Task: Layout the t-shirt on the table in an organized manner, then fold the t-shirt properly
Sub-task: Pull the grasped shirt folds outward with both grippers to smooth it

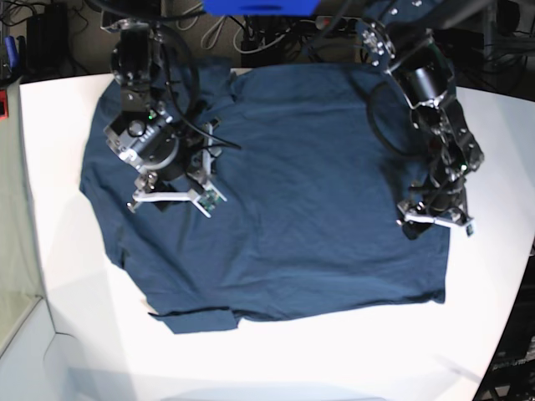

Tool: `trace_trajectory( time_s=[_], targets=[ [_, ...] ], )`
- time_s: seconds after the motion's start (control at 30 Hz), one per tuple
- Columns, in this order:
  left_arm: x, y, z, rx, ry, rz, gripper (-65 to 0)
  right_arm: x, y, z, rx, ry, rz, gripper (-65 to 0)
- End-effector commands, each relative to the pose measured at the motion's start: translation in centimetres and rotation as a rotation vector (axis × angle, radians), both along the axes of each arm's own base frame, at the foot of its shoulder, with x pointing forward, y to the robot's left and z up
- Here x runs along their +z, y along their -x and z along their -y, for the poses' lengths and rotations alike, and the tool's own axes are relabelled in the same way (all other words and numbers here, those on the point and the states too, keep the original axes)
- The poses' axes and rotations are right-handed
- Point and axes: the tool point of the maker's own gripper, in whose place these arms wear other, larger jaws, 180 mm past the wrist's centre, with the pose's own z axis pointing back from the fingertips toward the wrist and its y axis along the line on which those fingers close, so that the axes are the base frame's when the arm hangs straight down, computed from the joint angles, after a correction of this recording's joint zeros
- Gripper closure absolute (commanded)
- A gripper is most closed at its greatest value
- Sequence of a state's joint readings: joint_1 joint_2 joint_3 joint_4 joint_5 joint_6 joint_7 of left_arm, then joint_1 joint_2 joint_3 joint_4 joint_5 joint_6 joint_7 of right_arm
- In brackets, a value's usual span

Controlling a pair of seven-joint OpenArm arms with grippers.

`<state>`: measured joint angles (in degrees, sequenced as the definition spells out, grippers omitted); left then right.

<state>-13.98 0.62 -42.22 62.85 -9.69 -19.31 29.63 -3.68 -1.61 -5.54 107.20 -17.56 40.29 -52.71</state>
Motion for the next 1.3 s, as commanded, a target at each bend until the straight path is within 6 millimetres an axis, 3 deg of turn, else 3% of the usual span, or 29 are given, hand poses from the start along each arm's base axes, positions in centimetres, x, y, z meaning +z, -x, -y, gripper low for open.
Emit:
trace_trajectory(
  time_s=[0.0, 0.23, 0.37, 0.5, 0.63, 0.73, 0.83, 0.93, 1.0, 1.1, 1.27],
  targets=[
    [1.4, -0.9, -0.9, 0.004, -0.027, 0.032, -34.2, 1.4, -0.9, -0.2, 0.000, -0.016, 0.049, -35.8],
    [-0.5, 1.7, -7.5, 0.033, -0.110, -0.068, -34.2, 2.1, -1.7, 0.2, -0.006, -0.010, 0.072, -35.8],
    [0.2, 2.0, -10.3, 0.056, -0.151, -0.066, -34.2, 2.1, -1.8, 0.2, -0.005, -0.011, 0.074, -35.8],
    [2.8, 0.8, -11.9, 0.067, -0.197, -0.017, -34.2, 2.3, -2.0, 0.1, -0.004, -0.011, 0.081, -35.8],
    [6.8, -0.9, -11.9, 0.045, -0.228, 0.023, -34.2, 2.6, -2.3, 0.2, -0.005, -0.011, 0.088, -35.8],
    [9.7, -1.9, -9.4, 0.011, -0.196, 0.073, -34.2, 2.9, -2.9, 0.2, -0.005, -0.009, 0.099, -35.8],
    [10.5, -2.4, -5.8, -0.021, -0.142, 0.104, -34.2, 2.7, -3.3, 0.2, -0.004, -0.010, 0.094, -35.8],
    [7.8, -1.9, -0.7, -0.052, -0.035, 0.082, -34.2, 2.1, -3.6, 1.3, -0.003, 0.025, 0.081, -35.8],
    [6.7, -1.7, 1.4, -0.065, 0.003, 0.076, -34.2, 1.4, -4.1, 1.9, -0.002, 0.042, 0.062, -35.8],
    [3.9, -0.3, 4.1, -0.115, -0.001, 0.013, -34.2, -0.1, -5.1, 4.5, -0.052, 0.071, 0.012, -35.7],
    [-0.2, 2.2, 4.5, -0.145, -0.040, -0.084, -34.1, -1.9, -6.4, 8.7, -0.183, 0.049, -0.055, -35.7]
  ],
)
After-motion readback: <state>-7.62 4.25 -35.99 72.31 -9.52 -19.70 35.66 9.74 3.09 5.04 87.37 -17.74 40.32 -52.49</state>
